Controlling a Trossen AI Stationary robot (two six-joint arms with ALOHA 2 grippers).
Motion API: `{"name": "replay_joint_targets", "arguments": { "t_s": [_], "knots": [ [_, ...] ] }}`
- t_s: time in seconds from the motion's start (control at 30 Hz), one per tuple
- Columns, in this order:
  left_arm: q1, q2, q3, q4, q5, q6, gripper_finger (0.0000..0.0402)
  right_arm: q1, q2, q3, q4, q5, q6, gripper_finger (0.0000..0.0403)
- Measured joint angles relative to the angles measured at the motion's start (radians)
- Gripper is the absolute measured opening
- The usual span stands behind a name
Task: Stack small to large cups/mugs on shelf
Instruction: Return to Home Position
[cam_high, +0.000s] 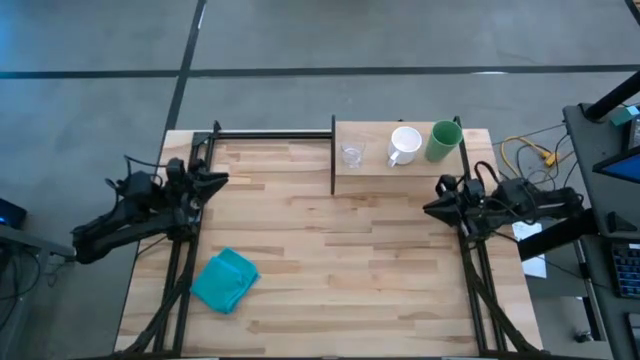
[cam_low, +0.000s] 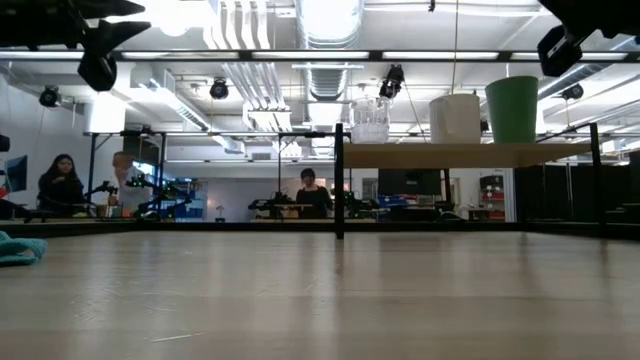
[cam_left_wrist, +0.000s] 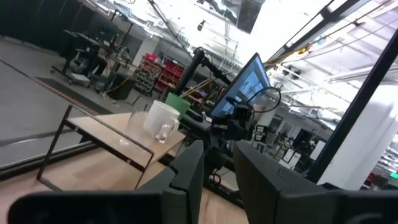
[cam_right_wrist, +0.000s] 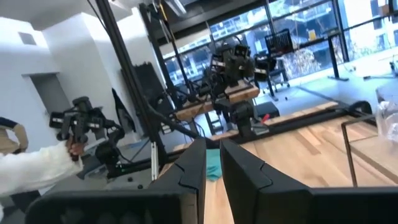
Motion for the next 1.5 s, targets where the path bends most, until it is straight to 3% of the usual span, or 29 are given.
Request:
{"name": "replay_joint_targets", "arguments": {
  "t_s": [0.43,1.03,1.2,1.5],
  "knots": [
    [0.0,-0.009,-0.123,0.16,0.015,-0.026,0.0075,0.0,-0.001,-0.166,0.232,0.0,0.027,0.0043],
    [0.0,-0.01,-0.311,0.336,0.041,-0.078,0.0075,0.0,0.0,-0.186,0.262,0.008,0.028,0.0043],
    [0.0,-0.004,-0.315,0.327,0.041,-0.078,0.0075,0.0,0.001,-0.203,0.262,0.013,0.051,0.0043],
    [0.0,0.008,-0.316,0.265,0.041,-0.079,0.0075,0.0,0.002,-0.276,0.246,0.115,0.121,0.0043]
  ]
}}
